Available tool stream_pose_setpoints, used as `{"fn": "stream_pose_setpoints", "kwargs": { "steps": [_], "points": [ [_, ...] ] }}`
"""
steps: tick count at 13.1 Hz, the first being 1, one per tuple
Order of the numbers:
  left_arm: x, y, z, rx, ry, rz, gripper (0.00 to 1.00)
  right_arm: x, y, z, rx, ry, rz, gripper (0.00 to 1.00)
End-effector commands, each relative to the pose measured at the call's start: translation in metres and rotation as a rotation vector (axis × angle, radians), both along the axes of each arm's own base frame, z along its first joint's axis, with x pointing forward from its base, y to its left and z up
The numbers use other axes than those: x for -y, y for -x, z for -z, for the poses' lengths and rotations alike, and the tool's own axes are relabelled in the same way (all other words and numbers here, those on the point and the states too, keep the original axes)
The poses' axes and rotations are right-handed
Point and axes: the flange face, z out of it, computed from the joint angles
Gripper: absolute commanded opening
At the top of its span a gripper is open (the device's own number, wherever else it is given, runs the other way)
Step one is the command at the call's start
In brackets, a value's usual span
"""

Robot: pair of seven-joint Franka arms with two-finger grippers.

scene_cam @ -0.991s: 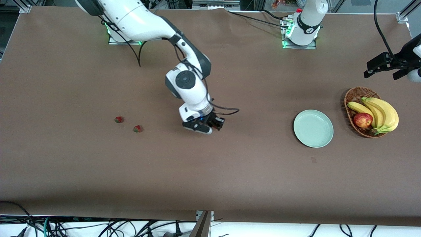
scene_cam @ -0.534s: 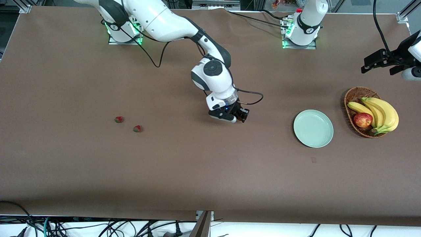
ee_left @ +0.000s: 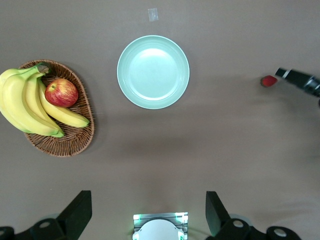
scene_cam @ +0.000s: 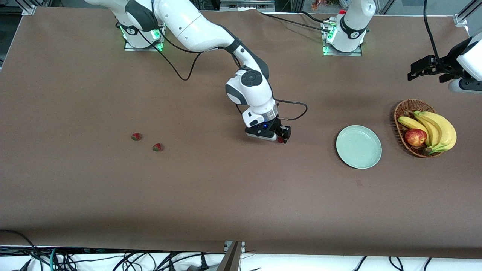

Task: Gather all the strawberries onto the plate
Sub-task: 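Grasp the strawberry with the left gripper while the right gripper releases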

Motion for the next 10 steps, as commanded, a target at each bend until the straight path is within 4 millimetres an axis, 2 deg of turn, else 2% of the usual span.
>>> {"fn": "stream_pose_setpoints", "kwargs": {
  "steps": [1,2,4,5,7,9,10],
  "points": [
    [0.004,-0.004,0.008,-0.028,0.011,0.019,1.0,0.042,-0.048,-0.046,-0.005,0.052,-0.006,1.0],
    [0.011,-0.009,0.018,-0.043,0.02,0.023,1.0,0.065,-0.066,-0.066,-0.021,0.101,-0.038,1.0],
    [0.029,-0.029,0.062,-0.123,0.111,0.024,1.0,0.111,-0.093,-0.092,-0.092,0.192,-0.097,1.0],
    [0.045,-0.041,0.093,-0.17,0.155,0.03,1.0,0.134,-0.104,-0.1,-0.132,0.221,-0.114,1.0],
    [0.085,-0.06,0.138,-0.17,0.162,0.051,1.0,0.181,-0.121,-0.105,-0.21,0.317,-0.221,1.0],
    [0.147,-0.071,0.188,-0.162,0.129,-0.015,1.0,0.225,-0.132,-0.102,-0.285,0.417,-0.393,1.0],
    [0.187,-0.073,0.215,-0.14,0.104,-0.045,1.0,0.252,-0.14,-0.097,-0.333,0.446,-0.443,1.0]
  ]
}}
